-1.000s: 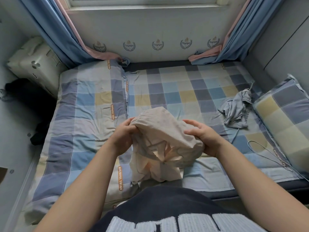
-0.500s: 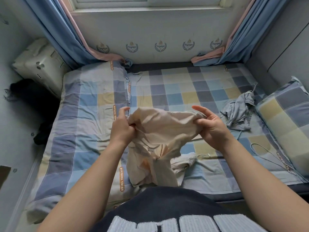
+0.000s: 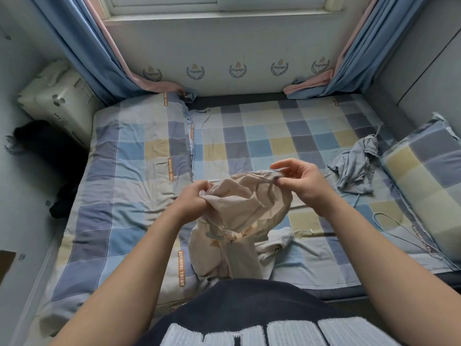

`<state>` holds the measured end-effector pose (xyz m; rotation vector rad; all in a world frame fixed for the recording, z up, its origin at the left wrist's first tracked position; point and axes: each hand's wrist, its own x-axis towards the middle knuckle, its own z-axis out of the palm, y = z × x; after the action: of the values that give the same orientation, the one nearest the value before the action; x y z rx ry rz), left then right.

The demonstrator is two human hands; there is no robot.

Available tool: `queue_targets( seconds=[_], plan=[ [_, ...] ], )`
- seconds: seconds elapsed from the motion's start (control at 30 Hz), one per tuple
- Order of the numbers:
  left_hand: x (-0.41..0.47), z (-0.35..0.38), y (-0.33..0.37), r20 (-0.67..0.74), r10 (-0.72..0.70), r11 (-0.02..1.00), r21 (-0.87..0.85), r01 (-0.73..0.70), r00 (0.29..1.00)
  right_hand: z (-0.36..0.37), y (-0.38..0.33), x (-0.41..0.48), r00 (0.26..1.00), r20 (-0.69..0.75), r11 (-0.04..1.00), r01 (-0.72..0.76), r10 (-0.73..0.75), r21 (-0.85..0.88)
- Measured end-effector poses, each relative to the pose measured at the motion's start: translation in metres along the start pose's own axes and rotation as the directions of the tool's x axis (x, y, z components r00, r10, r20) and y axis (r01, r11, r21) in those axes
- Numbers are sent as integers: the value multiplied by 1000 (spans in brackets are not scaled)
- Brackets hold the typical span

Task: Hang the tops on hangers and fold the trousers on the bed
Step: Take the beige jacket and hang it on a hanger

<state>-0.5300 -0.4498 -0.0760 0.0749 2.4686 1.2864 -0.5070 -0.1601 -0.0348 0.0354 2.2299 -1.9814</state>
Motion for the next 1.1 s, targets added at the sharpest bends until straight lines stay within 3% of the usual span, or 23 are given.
queue_targets(
  seconds=[0.13,0.27,0.33,0.37,0.4,0.43,0.47,0.53,0.6,0.67,0.73,0.83,0.87,0.93,0.97,1.03,1.07,1.1],
  plan=[
    [-9,7,15,306,-99,974,-167,156,947,9,-14,1,996,-2,991,86,-87,-102],
    [-11,20,25,470,-6,991,-113,66,883,23,-23,2,984,5,956,172,-176,-237],
    [-13,30,29,299,-15,993,-104,48,954,26,-26,3,958,14,861,265,-288,-435],
    [-12,32,29,105,-38,997,-62,44,994,26,-26,2,940,32,798,305,-339,-520],
    [-9,33,26,-127,-66,998,-6,66,990,27,-26,1,925,54,747,336,-375,-574],
    [-5,33,23,-316,-111,992,15,122,942,29,-25,0,915,75,709,358,-397,-607],
    [-1,32,21,-425,-173,982,-4,189,889,31,-24,-2,907,93,682,374,-411,-628],
    [10,31,18,-432,-341,936,-78,343,835,37,-19,-7,898,110,655,390,-426,-648],
    [17,31,15,-304,-510,859,-143,491,805,42,-14,-10,901,92,658,376,-424,-652],
    [16,28,11,-214,-554,830,-70,553,805,44,-10,-12,907,57,673,350,-418,-651],
    [9,26,5,-155,-463,868,119,481,873,42,-9,-12,920,26,703,317,-391,-637],
    [0,29,6,9,-90,990,112,88,996,43,-11,-13,932,45,754,319,-360,-575],
    [-5,34,10,109,9,999,52,-15,994,44,-11,-13,933,57,769,327,-356,-550],
    [-11,49,16,264,87,996,-45,-78,961,48,-12,-13,931,77,789,343,-356,-510],
    [-12,58,17,229,89,996,-11,-88,969,49,-13,-12,928,85,791,355,-362,-498],
    [-8,70,13,-80,72,987,151,-60,994,48,-15,-13,919,95,782,377,-383,-497],
    [-5,71,10,-264,4,989,143,34,965,46,-15,-14,912,106,768,392,-395,-507],
    [-1,68,8,-391,-114,990,27,135,913,43,-14,-16,907,127,748,404,-401,-527]
  ],
)
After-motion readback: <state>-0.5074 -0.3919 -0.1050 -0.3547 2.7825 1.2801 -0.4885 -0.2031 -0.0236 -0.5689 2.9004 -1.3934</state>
